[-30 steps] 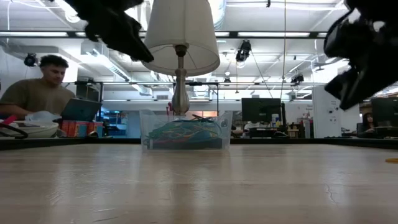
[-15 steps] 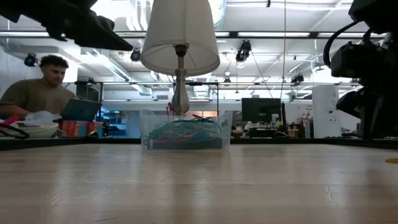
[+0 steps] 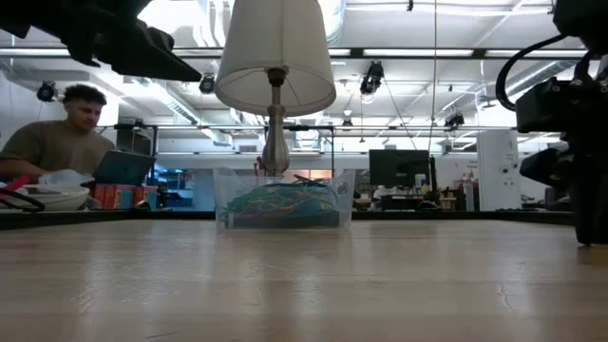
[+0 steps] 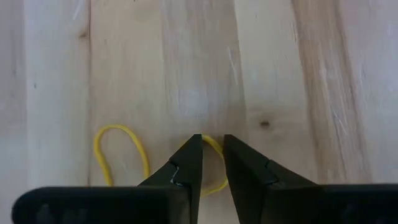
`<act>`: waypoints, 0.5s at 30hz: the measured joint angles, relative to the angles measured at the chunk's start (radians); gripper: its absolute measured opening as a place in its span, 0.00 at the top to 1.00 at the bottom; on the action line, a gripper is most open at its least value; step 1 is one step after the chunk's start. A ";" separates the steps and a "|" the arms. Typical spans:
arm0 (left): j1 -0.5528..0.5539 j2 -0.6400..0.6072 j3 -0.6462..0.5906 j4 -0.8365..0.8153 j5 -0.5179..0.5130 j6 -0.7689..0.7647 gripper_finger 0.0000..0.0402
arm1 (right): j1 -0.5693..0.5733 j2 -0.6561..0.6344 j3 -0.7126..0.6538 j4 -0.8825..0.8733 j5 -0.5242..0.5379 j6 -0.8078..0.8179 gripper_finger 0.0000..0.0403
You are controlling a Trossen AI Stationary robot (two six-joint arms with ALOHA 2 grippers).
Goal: Pick and place rubber bands into bin
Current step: Put the yellow rubber band into the transparent container
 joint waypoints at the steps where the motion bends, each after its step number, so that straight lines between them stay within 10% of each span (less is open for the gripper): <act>1: 0.000 0.002 0.000 0.006 0.000 0.000 0.75 | 0.001 0.010 0.007 -0.007 0.004 0.000 0.85; 15: -0.005 -0.096 -0.088 0.139 0.213 0.093 0.75 | 0.045 0.029 0.071 -0.182 0.006 0.055 0.92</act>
